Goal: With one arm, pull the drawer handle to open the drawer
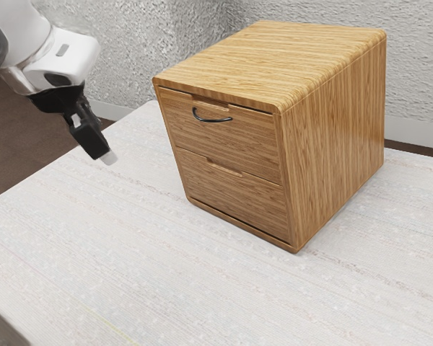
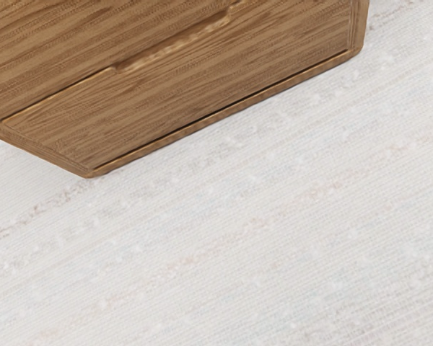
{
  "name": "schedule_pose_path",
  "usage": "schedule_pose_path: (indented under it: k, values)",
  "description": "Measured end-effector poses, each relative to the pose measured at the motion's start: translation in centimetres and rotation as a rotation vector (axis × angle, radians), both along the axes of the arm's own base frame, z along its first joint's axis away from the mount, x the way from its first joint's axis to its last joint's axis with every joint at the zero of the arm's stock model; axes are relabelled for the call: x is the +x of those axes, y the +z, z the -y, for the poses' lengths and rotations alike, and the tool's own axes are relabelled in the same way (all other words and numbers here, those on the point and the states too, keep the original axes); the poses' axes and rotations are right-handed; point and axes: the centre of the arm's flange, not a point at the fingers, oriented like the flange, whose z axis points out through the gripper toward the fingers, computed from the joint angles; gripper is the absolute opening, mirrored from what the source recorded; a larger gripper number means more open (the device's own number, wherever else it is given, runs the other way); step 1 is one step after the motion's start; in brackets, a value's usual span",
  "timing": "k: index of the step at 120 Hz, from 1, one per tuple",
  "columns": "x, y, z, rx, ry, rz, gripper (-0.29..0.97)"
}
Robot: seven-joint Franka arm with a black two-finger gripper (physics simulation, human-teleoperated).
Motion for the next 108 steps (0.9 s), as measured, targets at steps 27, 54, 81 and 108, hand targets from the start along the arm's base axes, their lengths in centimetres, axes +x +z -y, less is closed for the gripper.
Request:
schedule_pose_path:
  k: [27, 54, 81, 108]
  values:
    - [4.1, -1.7, -0.8, 0.069, -0.301, 0.241, 0.68]
    - [6.3, -3.3, -0.1, 0.266, -0.533, 0.34, 0.52]
    - [7.9, -4.3, 0.4, 0.456, -0.723, 0.363, 0.38]
    - [9.9, -4.2, 1.4, 0.532, -0.864, 0.389, 0.31]
